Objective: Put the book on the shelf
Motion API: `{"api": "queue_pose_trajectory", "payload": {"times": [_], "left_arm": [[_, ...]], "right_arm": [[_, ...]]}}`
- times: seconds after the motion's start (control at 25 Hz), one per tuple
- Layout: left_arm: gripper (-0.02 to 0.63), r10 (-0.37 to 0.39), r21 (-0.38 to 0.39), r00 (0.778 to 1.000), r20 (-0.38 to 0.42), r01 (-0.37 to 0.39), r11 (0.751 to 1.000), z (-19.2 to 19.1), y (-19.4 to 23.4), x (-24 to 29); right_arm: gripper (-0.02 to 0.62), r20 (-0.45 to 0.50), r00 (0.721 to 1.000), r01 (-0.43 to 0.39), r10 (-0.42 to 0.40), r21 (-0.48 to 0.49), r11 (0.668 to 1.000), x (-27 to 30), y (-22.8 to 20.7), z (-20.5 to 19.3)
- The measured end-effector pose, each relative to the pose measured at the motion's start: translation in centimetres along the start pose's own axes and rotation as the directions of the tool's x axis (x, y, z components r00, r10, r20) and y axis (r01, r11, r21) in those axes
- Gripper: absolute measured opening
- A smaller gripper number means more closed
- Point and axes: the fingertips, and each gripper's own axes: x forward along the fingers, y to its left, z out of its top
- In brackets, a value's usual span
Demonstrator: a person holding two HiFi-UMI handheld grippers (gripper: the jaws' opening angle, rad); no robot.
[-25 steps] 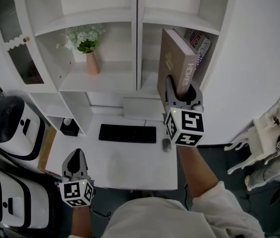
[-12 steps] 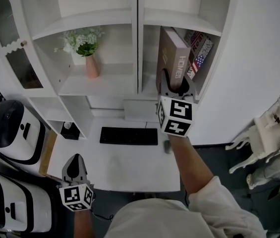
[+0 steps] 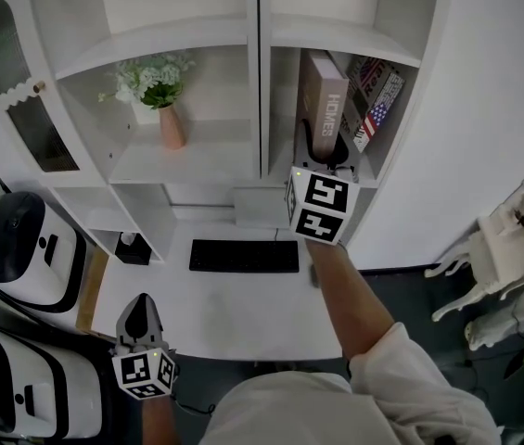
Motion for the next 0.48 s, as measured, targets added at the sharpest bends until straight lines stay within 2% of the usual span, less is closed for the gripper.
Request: {"api": "queue_pose_trajectory", "payload": {"times": [0.48], "left_arm": [[0.006, 0.009, -0.001, 1.0, -0.019, -0.009, 1.0, -0.6, 0.4, 0.9]], "right_arm": [[0.181, -0.016, 1.0, 0.024, -0.024, 0.001, 1.0, 3.4, 0.3, -0.8]]}}
